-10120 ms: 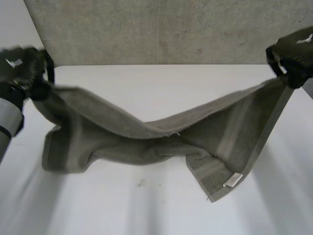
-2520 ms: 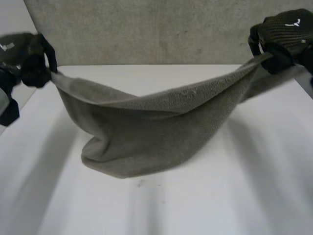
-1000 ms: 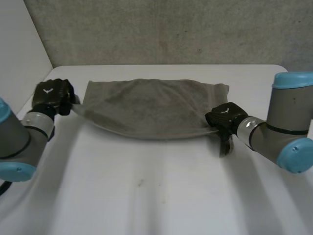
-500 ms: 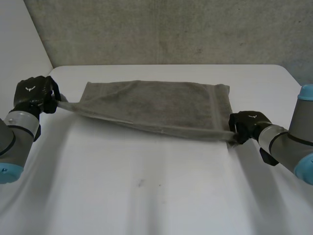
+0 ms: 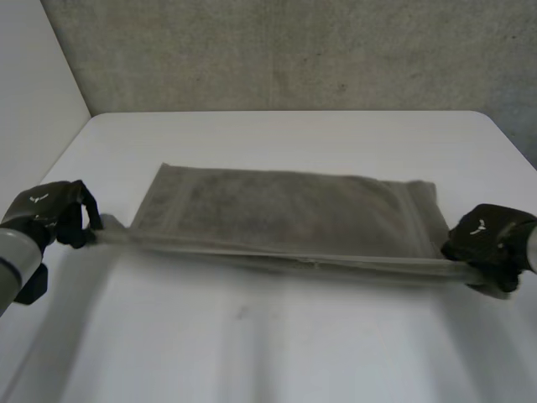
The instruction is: Fold the towel.
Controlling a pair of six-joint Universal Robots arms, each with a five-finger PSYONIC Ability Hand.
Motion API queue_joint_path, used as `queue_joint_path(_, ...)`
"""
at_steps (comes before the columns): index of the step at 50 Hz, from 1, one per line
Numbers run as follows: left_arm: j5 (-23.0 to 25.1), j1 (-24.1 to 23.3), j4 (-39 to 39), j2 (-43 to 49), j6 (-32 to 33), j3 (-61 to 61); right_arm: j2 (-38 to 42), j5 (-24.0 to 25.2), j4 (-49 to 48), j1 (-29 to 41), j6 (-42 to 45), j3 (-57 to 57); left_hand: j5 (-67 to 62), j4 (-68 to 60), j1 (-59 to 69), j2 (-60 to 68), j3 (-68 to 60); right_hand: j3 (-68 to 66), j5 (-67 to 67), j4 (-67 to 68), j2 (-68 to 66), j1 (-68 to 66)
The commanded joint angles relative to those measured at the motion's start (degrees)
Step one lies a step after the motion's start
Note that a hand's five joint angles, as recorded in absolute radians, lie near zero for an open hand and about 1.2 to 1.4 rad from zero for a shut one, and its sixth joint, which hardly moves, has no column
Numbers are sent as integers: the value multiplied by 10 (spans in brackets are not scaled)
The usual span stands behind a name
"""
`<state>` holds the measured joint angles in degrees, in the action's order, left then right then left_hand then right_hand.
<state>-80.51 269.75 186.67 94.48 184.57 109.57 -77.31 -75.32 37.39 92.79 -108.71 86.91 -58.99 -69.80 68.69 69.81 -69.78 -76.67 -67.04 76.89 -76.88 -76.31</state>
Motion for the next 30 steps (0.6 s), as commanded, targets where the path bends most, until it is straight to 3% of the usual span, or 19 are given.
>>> queue_joint_path(1,36,12,-3,-58,59,42,-6,19,-60,-16,17,-45,-110,-102,113,102,-102,-33,-30,31,-31,-37)
queue_joint_path(8,34,-17,44,28,58,-29,137,-11,-167,25,-3,-115,-110,-102,113,102,-102,-33,-30,31,-31,-37)
queue_joint_path(11,25,-59,63,107,48,-99,184,-26,-206,43,-19,-140,-110,-102,113,102,-102,-33,-30,31,-31,-37)
queue_joint_path(17,-6,-91,56,243,19,-238,223,-51,-247,49,-42,-149,-110,-102,113,102,-102,-33,-30,31,-31,-37)
queue_joint_path(22,5,-117,48,236,21,-226,222,-50,-253,50,-68,-127,-110,-102,113,102,-102,-33,-30,31,-31,-37)
queue_joint_path(23,11,-118,45,217,21,-206,222,-50,-253,50,-68,-127,-7,1,10,-1,1,-33,-30,31,-31,-37)
queue_joint_path(24,11,-118,45,217,21,-205,218,-48,-255,49,-75,-119,-6,2,9,-2,2,-33,-30,31,-31,-37)
queue_joint_path(25,19,-120,43,194,24,-178,218,-48,-255,49,-75,-119,154,162,-151,-162,162,-33,-30,31,-31,-37)
queue_joint_path(26,19,-120,43,193,24,-177,212,-48,-260,49,-84,-110,155,164,-152,-164,163,-33,-30,31,-31,-37)
queue_joint_path(27,27,-121,42,167,25,-144,204,-48,-268,49,-95,-101,314,322,-311,-322,322,-33,-30,31,-31,-37)
queue_joint_path(30,47,-121,44,113,34,-76,187,-46,-291,49,-116,-77,361,369,-358,-369,369,-33,-30,31,-31,-37)
